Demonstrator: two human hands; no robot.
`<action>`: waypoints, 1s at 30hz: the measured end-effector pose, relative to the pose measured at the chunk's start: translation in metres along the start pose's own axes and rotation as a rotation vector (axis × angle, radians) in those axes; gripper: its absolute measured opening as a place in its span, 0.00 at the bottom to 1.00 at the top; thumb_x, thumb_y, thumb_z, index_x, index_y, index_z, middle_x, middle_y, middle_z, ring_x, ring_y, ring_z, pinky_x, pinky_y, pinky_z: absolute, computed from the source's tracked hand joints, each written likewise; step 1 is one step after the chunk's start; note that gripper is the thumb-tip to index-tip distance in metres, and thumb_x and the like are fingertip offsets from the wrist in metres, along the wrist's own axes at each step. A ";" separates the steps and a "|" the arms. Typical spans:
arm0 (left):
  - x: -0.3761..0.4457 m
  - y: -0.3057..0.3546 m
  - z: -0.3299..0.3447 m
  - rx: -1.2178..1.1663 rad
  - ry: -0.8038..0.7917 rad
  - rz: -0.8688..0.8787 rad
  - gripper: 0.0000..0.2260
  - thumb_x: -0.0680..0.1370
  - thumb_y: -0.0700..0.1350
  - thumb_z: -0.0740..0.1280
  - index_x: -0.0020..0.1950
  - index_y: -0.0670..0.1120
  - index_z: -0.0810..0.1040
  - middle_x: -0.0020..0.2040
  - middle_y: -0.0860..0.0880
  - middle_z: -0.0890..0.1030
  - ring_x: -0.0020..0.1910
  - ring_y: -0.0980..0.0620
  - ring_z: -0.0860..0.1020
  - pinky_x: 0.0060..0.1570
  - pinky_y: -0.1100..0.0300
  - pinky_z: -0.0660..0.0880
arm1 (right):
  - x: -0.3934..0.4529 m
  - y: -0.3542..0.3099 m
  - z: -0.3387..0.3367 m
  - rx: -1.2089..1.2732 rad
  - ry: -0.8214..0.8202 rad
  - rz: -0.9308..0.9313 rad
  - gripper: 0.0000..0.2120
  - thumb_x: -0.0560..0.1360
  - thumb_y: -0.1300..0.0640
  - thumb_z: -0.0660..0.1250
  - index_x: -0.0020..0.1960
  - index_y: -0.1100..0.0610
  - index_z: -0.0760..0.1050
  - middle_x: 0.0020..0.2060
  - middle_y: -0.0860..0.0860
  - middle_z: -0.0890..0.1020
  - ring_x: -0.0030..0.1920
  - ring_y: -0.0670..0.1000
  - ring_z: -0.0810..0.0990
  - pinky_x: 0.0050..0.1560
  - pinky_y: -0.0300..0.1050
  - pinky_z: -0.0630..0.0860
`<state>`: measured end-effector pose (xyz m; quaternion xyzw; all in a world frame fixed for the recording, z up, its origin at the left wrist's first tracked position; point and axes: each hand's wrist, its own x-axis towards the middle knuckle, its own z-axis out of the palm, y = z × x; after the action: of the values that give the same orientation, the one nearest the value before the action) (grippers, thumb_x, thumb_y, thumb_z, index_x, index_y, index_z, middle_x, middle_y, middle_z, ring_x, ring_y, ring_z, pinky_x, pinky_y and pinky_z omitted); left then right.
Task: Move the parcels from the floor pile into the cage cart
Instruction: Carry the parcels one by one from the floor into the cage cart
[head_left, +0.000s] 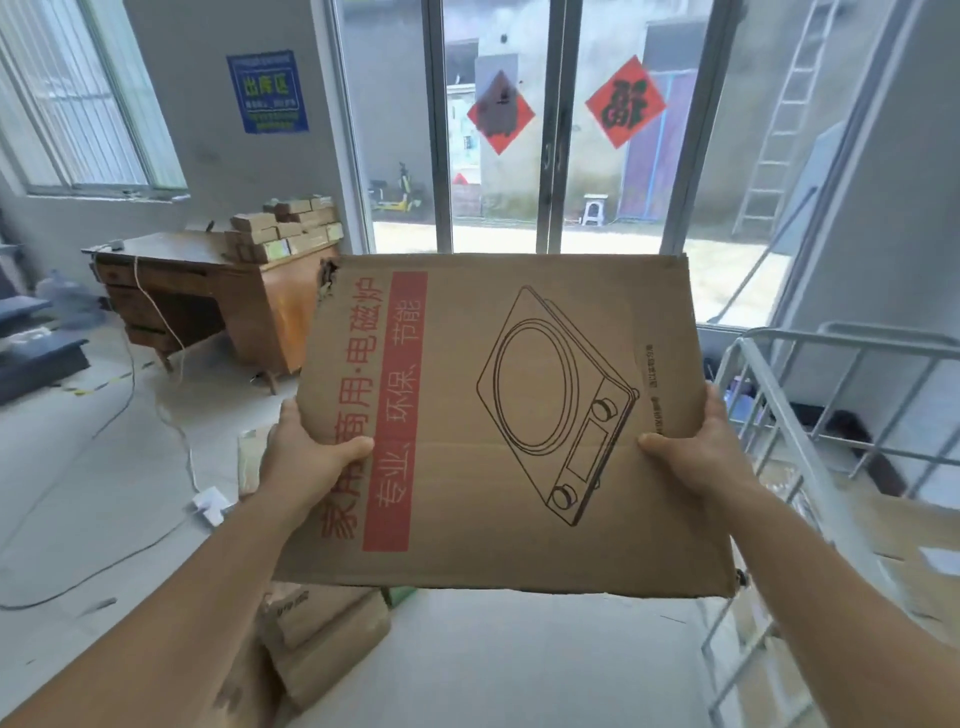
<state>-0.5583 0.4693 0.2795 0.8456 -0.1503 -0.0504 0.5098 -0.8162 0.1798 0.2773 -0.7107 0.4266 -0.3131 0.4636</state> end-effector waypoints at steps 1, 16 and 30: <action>0.004 0.013 0.014 -0.001 -0.005 0.013 0.31 0.66 0.50 0.79 0.63 0.55 0.65 0.57 0.50 0.78 0.53 0.47 0.78 0.48 0.49 0.76 | 0.007 0.000 -0.013 0.012 0.025 -0.003 0.36 0.71 0.60 0.75 0.70 0.45 0.59 0.57 0.50 0.76 0.52 0.54 0.78 0.51 0.53 0.77; 0.044 0.158 0.216 -0.074 -0.255 0.232 0.34 0.65 0.48 0.80 0.66 0.52 0.65 0.54 0.50 0.78 0.53 0.47 0.78 0.55 0.45 0.76 | 0.078 0.038 -0.183 -0.027 0.419 0.078 0.38 0.69 0.55 0.76 0.72 0.48 0.58 0.60 0.50 0.73 0.56 0.54 0.76 0.60 0.58 0.75; 0.124 0.260 0.438 -0.088 -0.609 0.428 0.32 0.58 0.59 0.77 0.57 0.57 0.67 0.52 0.51 0.79 0.50 0.47 0.80 0.51 0.44 0.79 | 0.154 0.089 -0.255 -0.033 0.783 0.254 0.41 0.71 0.57 0.76 0.76 0.52 0.55 0.67 0.54 0.73 0.64 0.57 0.74 0.59 0.51 0.71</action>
<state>-0.5973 -0.0527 0.3082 0.7185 -0.4661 -0.1983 0.4766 -0.9905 -0.0763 0.2979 -0.4867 0.6601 -0.4934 0.2898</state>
